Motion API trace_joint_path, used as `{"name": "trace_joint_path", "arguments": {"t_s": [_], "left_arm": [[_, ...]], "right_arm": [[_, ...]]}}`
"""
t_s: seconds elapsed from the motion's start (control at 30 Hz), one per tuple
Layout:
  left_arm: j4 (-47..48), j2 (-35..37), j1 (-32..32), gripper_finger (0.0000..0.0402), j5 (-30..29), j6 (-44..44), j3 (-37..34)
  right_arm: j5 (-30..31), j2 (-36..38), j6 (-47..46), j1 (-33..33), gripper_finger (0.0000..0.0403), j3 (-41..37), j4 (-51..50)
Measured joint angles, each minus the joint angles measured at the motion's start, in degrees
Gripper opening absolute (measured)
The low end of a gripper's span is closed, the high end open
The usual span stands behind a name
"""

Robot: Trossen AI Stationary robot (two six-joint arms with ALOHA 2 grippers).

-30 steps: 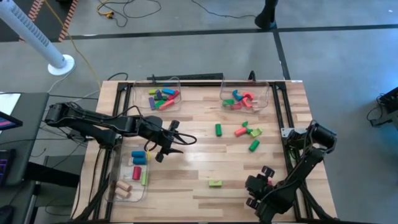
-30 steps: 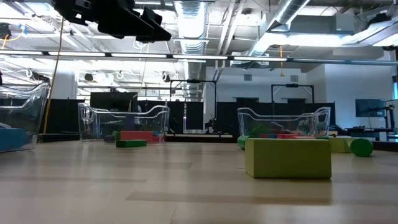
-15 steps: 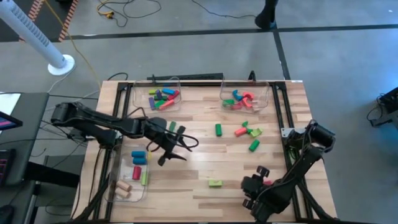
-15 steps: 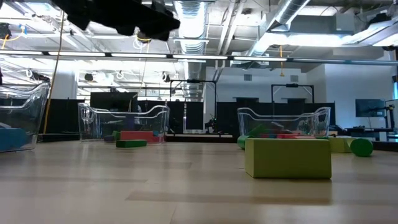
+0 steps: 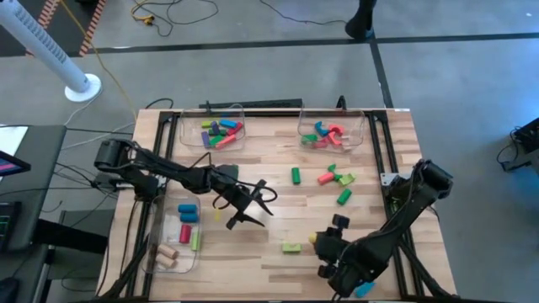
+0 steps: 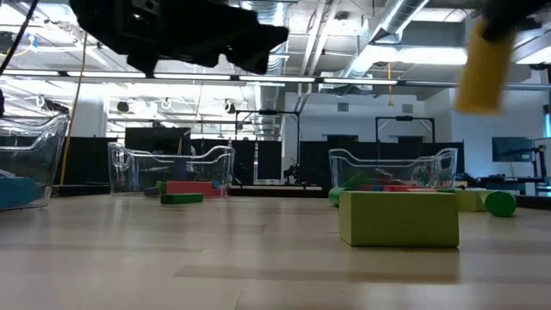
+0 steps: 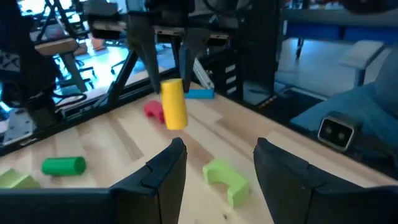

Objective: Sort blocks by size
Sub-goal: Put the yellow cylindrical block into the bottom left transparent bin

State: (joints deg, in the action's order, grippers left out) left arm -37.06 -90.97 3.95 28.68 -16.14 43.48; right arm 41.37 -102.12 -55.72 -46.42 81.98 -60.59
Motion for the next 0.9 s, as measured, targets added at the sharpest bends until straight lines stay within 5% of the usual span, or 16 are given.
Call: {"name": "trace_joint_path", "arguments": {"t_s": [0.43,0.9], "left_arm": [[0.10,-2.94,-0.19,0.0179,0.52,5.72,5.89],[3.82,-2.94,-0.98,0.0179,0.31,9.50,6.52]], "right_arm": [[1.43,3.52,31.28,8.63,0.0165,1.04,17.44],[-1.58,3.53,45.07,12.66,0.0165,1.04,25.68]]}}
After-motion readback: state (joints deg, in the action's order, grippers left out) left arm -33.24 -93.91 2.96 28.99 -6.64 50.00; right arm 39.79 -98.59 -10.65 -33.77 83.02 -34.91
